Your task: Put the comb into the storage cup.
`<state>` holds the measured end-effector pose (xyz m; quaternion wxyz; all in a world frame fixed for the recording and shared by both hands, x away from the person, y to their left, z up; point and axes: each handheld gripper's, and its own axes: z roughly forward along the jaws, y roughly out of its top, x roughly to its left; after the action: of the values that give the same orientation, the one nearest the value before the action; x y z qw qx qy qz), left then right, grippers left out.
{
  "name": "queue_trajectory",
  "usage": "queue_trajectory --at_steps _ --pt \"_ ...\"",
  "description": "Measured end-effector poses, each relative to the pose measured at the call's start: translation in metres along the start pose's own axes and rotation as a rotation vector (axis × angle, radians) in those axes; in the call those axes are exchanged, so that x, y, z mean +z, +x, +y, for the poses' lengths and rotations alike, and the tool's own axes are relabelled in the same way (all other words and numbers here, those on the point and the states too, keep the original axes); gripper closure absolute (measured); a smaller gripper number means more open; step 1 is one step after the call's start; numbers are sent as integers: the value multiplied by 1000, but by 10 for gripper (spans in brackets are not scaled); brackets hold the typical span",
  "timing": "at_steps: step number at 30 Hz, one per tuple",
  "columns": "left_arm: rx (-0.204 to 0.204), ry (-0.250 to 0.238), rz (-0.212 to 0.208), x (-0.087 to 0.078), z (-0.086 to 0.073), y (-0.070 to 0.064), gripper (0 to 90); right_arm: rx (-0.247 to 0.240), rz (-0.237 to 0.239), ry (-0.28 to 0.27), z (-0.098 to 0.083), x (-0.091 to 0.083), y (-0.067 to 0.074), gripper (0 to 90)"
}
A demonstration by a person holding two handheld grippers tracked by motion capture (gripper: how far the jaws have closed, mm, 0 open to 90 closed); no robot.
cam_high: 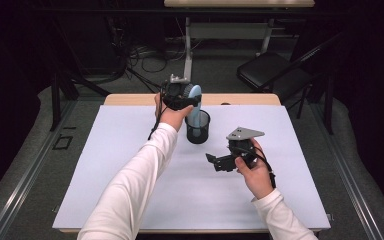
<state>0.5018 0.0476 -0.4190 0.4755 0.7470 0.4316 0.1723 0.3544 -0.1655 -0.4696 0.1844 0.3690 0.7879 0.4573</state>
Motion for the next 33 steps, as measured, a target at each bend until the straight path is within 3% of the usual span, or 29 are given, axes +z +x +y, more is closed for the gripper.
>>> queue_trajectory --at_steps 17,24,33 --pt "15 3 0 1 0 -3 448 -4 1 4 0 1 0 0" --pt "32 -12 19 2 -1 -4 370 -3 0 4 0 0 0 0" --pt "25 -27 11 2 0 -4 324 -5 0 5 0 1 0 0"
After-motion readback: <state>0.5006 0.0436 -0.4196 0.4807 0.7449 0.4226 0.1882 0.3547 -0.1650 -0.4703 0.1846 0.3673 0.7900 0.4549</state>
